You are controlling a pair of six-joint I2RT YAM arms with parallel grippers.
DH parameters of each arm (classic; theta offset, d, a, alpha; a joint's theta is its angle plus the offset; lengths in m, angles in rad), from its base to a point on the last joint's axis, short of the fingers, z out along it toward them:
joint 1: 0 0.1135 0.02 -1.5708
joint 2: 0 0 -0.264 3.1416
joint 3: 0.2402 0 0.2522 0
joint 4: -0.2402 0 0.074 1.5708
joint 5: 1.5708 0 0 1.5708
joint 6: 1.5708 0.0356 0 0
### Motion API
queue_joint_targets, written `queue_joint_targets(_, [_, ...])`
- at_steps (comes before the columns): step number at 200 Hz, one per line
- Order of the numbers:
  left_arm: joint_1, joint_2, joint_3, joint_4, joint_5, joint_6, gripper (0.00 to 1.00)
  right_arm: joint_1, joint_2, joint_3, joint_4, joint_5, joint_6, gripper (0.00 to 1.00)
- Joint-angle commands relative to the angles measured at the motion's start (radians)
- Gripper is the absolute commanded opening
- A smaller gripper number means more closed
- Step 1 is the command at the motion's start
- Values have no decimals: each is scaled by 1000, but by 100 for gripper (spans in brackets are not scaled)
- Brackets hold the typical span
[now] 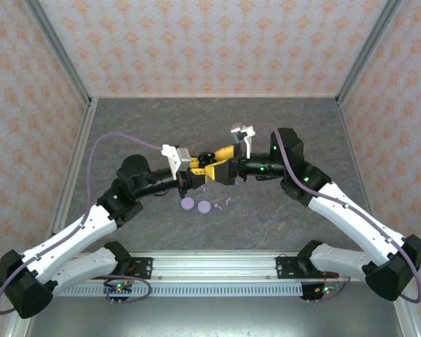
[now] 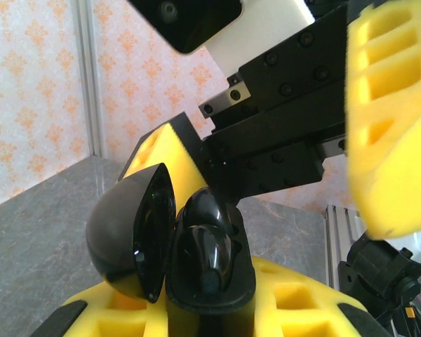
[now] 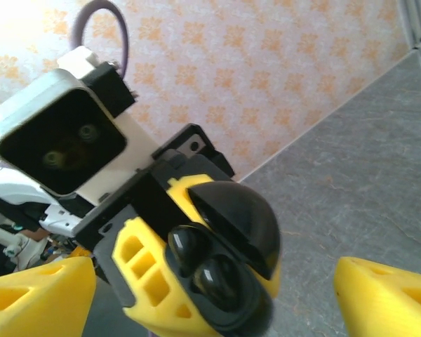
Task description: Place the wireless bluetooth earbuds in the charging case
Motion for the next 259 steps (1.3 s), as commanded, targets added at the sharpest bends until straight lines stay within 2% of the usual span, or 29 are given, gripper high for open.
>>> queue_joint_targets(1, [-6, 2, 28, 26, 23, 16, 0, 8, -8, 46, 88, -66, -1, 84])
queue_joint_targets(55, [-6, 12, 33, 8, 16, 25, 0, 11, -8, 75, 104, -142, -1, 70])
queue_joint_targets(111, [-6, 14, 31, 7, 12, 23, 0, 11, -49, 78, 4, -63, -70, 70])
queue_joint_targets(135, [-6, 16, 30, -1, -6, 23, 0, 10, -76, 93, -96, 43, -119, 71])
queue_joint_targets(160, [-6, 32, 30, -14, -44, 18, 0, -6, -110, 102, -200, 208, -153, 74])
queue_joint_targets(194, [7, 77, 2, 33, -179, -35, 0, -47, -166, 57, -239, 435, -131, 81])
queue_joint_targets(232, [144, 220, 38, 58, -122, -181, 0, -77, -234, -35, -214, 645, -57, 89])
queue_joint_targets(259, [237, 348, 114, -41, -99, -211, 0, -89, -268, -101, -191, 731, -7, 100])
